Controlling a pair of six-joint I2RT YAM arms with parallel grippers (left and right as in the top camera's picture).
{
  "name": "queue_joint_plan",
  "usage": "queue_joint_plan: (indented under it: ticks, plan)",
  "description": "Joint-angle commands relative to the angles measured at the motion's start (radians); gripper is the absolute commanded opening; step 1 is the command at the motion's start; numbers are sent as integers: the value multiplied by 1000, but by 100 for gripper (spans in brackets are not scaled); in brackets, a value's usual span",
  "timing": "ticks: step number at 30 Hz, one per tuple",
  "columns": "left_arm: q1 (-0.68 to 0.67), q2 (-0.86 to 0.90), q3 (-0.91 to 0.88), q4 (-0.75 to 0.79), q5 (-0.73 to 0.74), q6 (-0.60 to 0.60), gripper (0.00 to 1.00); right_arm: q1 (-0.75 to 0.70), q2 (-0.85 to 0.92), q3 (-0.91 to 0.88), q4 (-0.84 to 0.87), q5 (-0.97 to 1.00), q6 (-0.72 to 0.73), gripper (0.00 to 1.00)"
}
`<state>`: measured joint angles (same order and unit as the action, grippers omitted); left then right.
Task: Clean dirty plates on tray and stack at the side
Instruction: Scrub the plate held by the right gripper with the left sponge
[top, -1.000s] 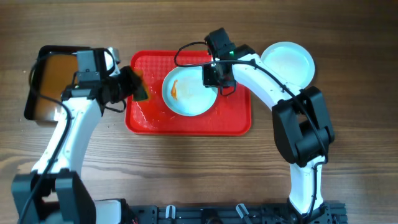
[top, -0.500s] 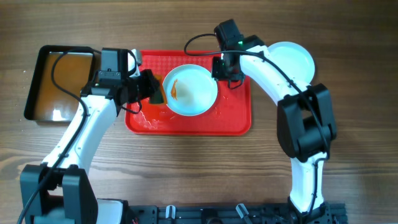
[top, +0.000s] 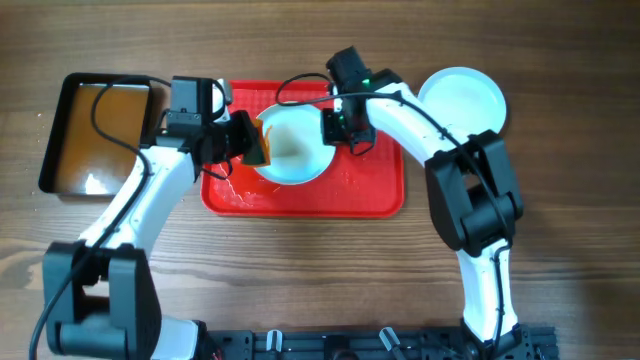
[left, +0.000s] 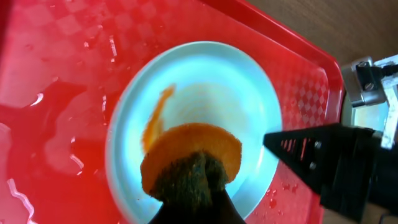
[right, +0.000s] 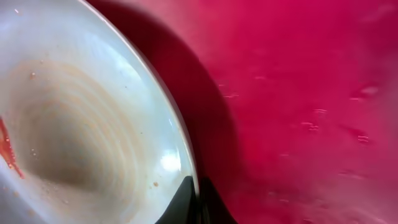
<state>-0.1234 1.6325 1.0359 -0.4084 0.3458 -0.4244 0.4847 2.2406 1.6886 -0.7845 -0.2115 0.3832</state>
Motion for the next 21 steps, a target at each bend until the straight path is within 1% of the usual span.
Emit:
queue_joint_plan:
  ticks: [1,7,9,11,16,18,20,21]
  plan:
    - [-36,64,-4,60,13,-4,4,15,27,-13,18,-23,-43,4]
    - [-49,193,-4,111,13,-70,4,16,27,-13,23,-25,-42,4]
    - [-58,237,-4,155,43,-120,4,16,27,-13,35,-35,-40,4]
    - [-71,269,-4,212,98,-120,4,16,27,-13,37,-47,-39,4]
    - [-84,299,-4,238,95,-106,4,16,27,-13,36,-50,-42,4]
    - [-84,312,-4,216,1,-103,4,16,27,-13,35,-50,-42,4]
    - [-84,321,-4,156,-230,-104,4,16,27,-13,32,-50,-42,4]
    - [-82,324,-4,141,-315,-104,4,16,27,-13,31,-50,-42,5]
